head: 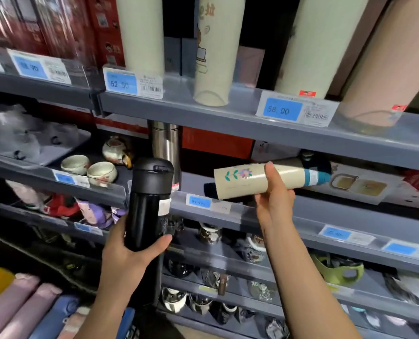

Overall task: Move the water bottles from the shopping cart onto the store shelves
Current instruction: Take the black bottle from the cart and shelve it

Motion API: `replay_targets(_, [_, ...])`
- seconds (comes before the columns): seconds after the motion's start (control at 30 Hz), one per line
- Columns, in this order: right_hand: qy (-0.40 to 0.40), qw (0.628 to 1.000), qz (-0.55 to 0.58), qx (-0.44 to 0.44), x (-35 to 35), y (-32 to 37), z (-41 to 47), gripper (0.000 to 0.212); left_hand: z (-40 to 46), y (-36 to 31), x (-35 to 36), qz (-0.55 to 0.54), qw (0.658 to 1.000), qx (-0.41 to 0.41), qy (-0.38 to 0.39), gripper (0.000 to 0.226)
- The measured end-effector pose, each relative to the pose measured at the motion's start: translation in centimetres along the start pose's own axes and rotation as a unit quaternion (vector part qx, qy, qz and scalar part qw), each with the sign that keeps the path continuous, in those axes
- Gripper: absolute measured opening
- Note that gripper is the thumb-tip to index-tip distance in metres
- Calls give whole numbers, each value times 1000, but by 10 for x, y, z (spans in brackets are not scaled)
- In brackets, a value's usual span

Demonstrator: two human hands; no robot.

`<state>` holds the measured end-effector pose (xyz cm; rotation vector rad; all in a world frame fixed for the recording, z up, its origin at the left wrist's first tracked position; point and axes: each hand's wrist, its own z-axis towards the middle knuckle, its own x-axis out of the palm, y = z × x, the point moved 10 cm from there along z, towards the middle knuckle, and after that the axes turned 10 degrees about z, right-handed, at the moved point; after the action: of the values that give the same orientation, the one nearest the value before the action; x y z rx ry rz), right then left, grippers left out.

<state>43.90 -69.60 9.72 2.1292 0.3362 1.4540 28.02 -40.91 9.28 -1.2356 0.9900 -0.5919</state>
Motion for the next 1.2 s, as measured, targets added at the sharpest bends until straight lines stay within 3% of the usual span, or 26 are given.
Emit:
replay_targets(0.13, [-23, 995, -78, -49, 9, 3, 15, 59, 4, 2, 3, -2, 1000, 2, -3, 50])
replay_targets(0.37, [78, 958, -259, -98, 45, -31, 13, 69, 9, 16, -10, -6, 999, -7, -31, 54])
replay_targets(0.53, [126, 872, -455, -128, 73, -46, 5, 65, 11, 24, -19, -7, 999, -9, -40, 58])
replay_targets(0.67, [168, 811, -538, -160, 88, -60, -1, 65, 11, 30, -23, -6, 999, -7, -39, 63])
replay_targets(0.93, [142, 791, -551, -225, 87, -54, -9, 66, 10, 41, -29, -5, 999, -16, -36, 62])
replay_targets(1.2, [152, 786, -555, -226, 98, -74, -8, 72, 10, 42, -36, -1, 999, -4, -39, 63])
